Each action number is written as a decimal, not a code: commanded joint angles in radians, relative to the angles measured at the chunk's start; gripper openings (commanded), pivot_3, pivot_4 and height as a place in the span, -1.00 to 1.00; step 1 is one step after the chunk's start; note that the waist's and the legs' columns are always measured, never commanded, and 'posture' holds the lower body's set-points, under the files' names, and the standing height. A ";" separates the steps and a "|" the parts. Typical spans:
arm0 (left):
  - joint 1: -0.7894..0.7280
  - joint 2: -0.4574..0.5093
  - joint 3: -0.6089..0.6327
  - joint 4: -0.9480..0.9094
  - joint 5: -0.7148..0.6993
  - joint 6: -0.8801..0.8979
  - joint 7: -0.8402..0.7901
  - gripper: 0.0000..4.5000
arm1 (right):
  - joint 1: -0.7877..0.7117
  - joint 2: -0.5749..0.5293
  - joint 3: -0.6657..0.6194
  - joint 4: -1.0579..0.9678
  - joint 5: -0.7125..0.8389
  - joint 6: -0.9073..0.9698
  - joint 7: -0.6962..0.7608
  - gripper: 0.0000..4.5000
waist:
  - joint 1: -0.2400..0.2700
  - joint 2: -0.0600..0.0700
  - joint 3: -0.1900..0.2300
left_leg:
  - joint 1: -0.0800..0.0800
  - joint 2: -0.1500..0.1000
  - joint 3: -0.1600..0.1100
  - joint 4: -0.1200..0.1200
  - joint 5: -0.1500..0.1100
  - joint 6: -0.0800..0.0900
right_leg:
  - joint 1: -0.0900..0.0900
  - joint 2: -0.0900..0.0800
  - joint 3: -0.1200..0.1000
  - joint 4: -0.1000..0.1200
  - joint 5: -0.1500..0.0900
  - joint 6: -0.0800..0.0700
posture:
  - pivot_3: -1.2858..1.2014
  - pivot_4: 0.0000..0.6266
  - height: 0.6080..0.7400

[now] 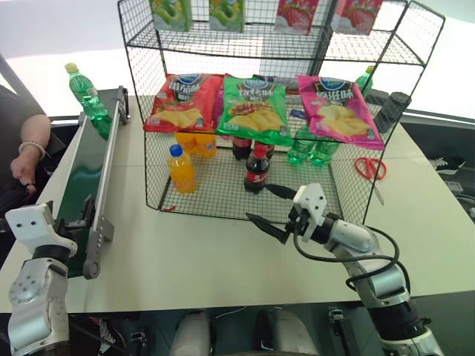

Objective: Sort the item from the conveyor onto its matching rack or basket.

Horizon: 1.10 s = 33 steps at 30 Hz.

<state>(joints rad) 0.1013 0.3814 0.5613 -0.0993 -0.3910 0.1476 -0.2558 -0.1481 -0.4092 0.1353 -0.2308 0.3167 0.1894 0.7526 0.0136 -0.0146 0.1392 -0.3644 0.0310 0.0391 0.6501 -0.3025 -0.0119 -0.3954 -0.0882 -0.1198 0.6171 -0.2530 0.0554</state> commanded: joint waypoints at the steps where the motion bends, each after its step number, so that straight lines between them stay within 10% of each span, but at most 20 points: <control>1: -0.009 0.010 0.003 -0.007 0.009 -0.021 0.003 1.00 | -0.024 0.009 -0.002 -0.010 -0.004 -0.019 0.001 0.99 | -0.001 0.000 0.000 | 0.000 0.000 0.000 0.000 0.000 0.000 | 0.000 0.000 0.000 0.000 0.000 0.000 | 0.03 -0.52 0.92; 33: -0.092 -0.021 -0.018 0.075 0.080 -0.091 0.093 1.00 | 0.014 0.008 0.013 -0.072 -0.012 -0.013 -0.015 0.99 | 0.000 0.000 0.000 | 0.000 0.000 0.000 0.000 0.000 0.000 | 0.000 0.000 0.000 0.000 0.000 0.000 | 0.03 -0.52 0.92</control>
<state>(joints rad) 0.0164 0.3581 0.5404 -0.0139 -0.3270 0.0872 -0.1752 -0.1331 -0.4014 0.1483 -0.2530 0.2979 0.1909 0.7330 0.0136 -0.0146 0.1392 -0.3645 0.0311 0.0393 0.6498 -0.3025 -0.0119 -0.3955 -0.0884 -0.1198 0.6170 -0.2530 0.0554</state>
